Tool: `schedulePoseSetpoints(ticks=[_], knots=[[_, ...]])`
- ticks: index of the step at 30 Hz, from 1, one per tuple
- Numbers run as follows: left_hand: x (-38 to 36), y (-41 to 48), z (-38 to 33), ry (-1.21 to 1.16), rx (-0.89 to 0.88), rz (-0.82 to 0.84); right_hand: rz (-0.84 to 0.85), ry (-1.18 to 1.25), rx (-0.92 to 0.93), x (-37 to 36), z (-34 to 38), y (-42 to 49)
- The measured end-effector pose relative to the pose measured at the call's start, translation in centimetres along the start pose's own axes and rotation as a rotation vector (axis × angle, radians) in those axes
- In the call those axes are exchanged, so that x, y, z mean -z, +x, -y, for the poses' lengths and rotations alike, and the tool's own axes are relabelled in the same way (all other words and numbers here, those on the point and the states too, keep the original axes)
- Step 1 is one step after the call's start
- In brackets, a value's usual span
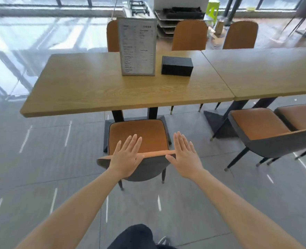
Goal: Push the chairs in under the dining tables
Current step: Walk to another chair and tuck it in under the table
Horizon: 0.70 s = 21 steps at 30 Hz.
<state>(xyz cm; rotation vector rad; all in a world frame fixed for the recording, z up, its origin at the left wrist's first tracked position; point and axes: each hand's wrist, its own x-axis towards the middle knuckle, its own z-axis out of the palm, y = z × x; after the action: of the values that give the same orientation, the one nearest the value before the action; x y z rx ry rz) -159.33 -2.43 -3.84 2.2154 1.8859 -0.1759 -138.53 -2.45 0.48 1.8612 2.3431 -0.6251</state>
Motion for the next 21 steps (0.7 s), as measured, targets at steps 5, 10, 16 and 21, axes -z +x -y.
schedulePoseSetpoints(ticks=[5,10,16,21], knots=[[-0.1,-1.1,-1.1,-0.043,0.109,0.005,0.054,-0.041,0.099,-0.6,-0.6,1.4],[0.3,0.1,-2.1,-0.049,0.140,-0.005,0.053,-0.066,0.160,-0.5,-0.5,3.3],[1.2,4.9,-3.8,-0.062,0.078,-0.066,0.020,-0.055,0.143,1.3,-2.5,5.6],[2.3,10.0,-7.9,-0.058,-0.064,-0.081,-0.029,-0.014,0.041,3.6,-7.2,6.1]])
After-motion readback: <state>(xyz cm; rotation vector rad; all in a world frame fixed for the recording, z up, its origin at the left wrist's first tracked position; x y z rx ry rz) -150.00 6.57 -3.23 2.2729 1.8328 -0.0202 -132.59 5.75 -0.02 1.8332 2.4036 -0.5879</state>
